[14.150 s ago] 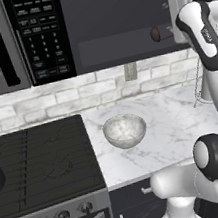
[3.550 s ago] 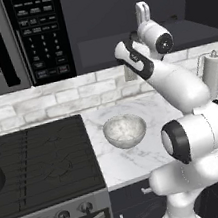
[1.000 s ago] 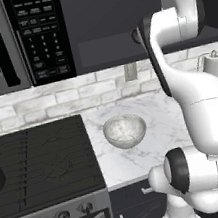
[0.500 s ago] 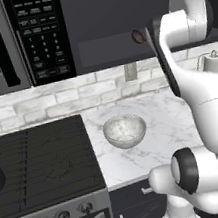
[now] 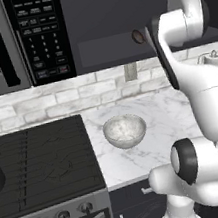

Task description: Open the cabinet and move the ladle to the pot. Then close the cabinet.

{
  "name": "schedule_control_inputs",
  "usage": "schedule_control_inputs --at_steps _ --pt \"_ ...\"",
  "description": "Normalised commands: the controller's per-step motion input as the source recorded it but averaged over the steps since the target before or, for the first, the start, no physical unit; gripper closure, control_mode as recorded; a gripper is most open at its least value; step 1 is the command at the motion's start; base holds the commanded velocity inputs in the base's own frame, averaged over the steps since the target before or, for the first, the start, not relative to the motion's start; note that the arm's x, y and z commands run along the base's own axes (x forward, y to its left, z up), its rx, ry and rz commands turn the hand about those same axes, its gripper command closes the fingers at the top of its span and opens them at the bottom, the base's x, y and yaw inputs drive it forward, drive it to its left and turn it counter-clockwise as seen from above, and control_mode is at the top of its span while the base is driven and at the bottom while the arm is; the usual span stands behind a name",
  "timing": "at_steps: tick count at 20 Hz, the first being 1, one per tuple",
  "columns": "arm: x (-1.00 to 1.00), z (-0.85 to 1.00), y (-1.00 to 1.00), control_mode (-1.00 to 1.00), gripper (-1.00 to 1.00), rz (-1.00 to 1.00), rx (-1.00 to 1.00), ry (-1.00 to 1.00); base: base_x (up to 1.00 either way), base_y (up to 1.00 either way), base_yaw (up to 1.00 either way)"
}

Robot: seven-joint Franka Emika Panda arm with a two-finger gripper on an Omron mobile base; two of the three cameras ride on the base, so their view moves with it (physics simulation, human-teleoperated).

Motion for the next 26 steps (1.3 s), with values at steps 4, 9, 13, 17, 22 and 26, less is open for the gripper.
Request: schedule_control_inputs --at_steps 4,9,13,17,22,26 --pt "0.31 -0.07 -0.05 -1.00 -1.00 0.00 0.00 0.08 0.00 0.00 0.00" --pt "0.33 -0.01 -0.04 -1.00 -1.00 0.00 0.00 0.07 0.00 0.00 0.00" --pt "0.39 -0.06 -0.04 -1.00 -1.00 0.01 0.00 0.03 0.00 0.00 0.00" --pt "0.25 -0.14 -0.06 -1.00 -1.00 0.05 0.00 0.00 0.00 0.00 0.00" --pt "0.19 -0.21 -0.13 -1.00 -1.00 0.10 0.00 -0.03 0.00 0.00 0.00" --pt "0.18 -0.08 -0.16 -1.00 -1.00 0.09 0.00 -0.01 0.00 0.00 0.00"
